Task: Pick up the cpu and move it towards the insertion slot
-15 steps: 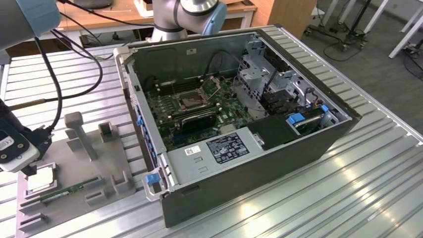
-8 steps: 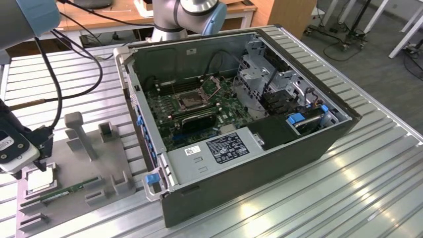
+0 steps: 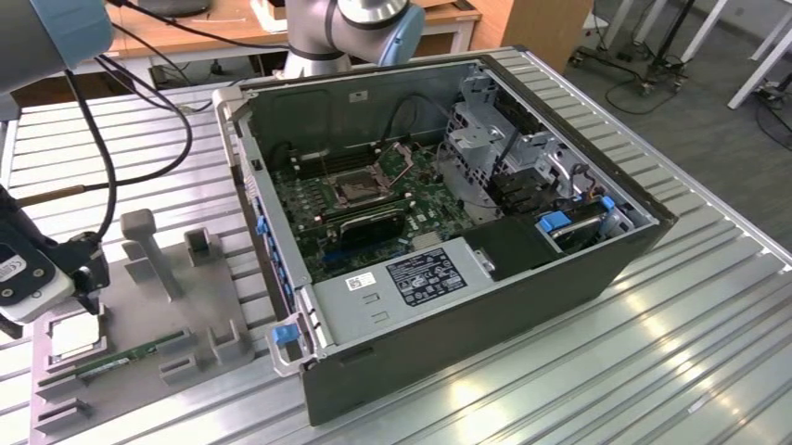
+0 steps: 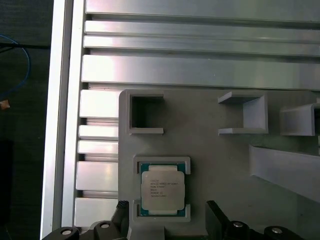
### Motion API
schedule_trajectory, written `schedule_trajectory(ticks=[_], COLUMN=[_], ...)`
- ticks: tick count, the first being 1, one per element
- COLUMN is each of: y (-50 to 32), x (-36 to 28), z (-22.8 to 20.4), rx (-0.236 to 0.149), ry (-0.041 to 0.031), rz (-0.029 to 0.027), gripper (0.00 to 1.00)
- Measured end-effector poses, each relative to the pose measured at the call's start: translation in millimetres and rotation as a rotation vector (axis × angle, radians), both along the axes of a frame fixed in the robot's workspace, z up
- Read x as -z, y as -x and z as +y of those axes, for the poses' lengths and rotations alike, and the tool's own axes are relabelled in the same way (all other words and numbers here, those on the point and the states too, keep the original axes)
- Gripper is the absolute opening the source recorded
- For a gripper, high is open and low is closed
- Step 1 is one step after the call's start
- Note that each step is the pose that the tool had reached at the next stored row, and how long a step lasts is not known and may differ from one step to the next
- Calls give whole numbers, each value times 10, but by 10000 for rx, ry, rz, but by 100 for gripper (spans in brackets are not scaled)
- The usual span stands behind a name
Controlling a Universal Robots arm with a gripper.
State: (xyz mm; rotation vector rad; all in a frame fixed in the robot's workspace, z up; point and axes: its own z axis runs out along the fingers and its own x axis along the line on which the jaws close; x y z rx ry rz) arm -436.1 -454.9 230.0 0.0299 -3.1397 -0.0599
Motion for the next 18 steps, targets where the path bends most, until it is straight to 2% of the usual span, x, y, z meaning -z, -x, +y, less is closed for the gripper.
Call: schedule_trajectory(ticks=[4,14,18], y=[0,0,0], x=[8,135,161], z=[0,0,0], rx=[0,0,-1], ry=[-3,0,2], rz=[-4,-1,3], gripper=[71,71,71])
